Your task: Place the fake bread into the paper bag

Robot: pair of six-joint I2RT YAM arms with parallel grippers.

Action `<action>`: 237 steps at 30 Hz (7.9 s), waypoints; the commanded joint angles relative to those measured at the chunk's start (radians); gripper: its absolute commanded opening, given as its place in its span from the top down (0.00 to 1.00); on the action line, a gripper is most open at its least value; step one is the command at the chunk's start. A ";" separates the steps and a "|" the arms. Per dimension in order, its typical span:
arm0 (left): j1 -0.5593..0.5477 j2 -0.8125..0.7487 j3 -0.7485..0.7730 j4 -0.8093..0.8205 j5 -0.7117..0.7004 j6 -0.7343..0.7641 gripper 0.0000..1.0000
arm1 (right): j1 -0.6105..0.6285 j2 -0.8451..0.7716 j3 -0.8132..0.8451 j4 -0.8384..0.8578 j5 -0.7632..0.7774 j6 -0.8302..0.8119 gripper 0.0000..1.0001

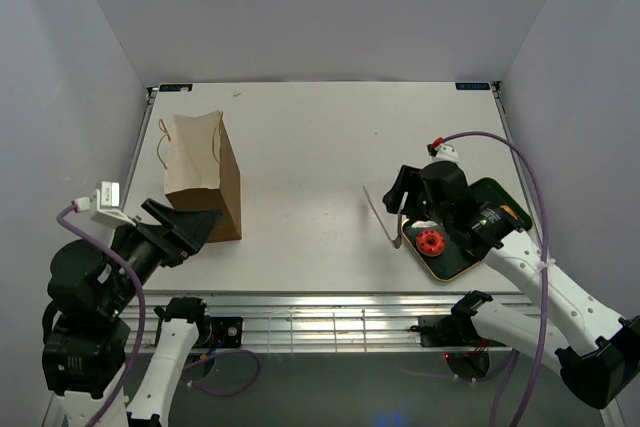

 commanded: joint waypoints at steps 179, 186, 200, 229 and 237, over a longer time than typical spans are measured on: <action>-0.009 0.905 0.782 -0.246 -0.063 0.213 0.07 | -1.132 0.337 0.485 -0.812 -0.549 -0.367 0.51; -0.009 0.902 0.745 -0.226 -0.036 0.227 0.07 | -1.134 0.332 0.431 -0.809 -0.553 -0.350 0.49; -0.009 0.925 0.753 -0.223 -0.036 0.233 0.08 | -1.134 0.387 0.424 -0.784 -0.541 -0.339 0.44; -0.007 0.926 0.756 -0.220 -0.054 0.237 0.07 | -1.134 0.417 0.353 -0.683 -0.556 -0.303 0.64; -0.007 0.929 0.747 -0.209 -0.048 0.234 0.07 | -1.134 0.358 0.448 -0.747 -0.569 -0.274 0.67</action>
